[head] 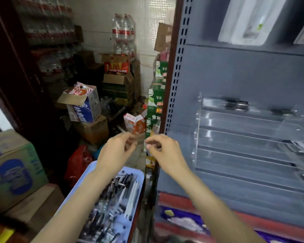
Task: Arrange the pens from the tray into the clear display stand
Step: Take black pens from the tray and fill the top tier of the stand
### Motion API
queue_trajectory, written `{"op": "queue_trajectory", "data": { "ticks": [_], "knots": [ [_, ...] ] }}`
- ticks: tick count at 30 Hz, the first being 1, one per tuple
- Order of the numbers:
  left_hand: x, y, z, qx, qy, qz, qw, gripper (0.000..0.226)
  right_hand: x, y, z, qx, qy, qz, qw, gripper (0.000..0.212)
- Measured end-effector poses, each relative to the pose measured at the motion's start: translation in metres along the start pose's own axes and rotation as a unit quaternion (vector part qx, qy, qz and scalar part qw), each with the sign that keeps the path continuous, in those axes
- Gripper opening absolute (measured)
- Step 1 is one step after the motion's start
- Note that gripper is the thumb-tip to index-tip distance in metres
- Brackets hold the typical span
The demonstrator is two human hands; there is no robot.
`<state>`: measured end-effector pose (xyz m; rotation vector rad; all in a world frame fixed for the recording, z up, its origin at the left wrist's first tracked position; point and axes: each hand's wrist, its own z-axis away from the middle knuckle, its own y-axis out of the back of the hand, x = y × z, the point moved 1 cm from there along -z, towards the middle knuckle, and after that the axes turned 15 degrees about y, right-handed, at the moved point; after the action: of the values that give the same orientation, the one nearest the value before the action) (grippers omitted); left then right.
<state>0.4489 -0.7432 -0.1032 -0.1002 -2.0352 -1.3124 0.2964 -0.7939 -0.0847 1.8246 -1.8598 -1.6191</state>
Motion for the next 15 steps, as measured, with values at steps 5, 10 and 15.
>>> {"op": "queue_trajectory", "data": {
  "ticks": [5, 10, 15],
  "knots": [
    [-0.117, 0.013, 0.022, -0.103, 0.045, -0.045, 0.993, 0.015, -0.030, -0.108, 0.017, -0.080, -0.068, 0.001, 0.995, 0.023],
    [-0.205, 0.012, 0.048, -0.199, 0.057, -0.059, 0.977, 0.015, -0.034, -0.192, 0.045, -0.170, -0.161, 0.015, 0.972, 0.027],
    [-0.251, -0.005, 0.069, -0.279, 0.066, -0.079, 0.955, 0.029, -0.023, -0.240, 0.068, -0.211, -0.249, 0.049, 0.944, 0.043]
  ]
}}
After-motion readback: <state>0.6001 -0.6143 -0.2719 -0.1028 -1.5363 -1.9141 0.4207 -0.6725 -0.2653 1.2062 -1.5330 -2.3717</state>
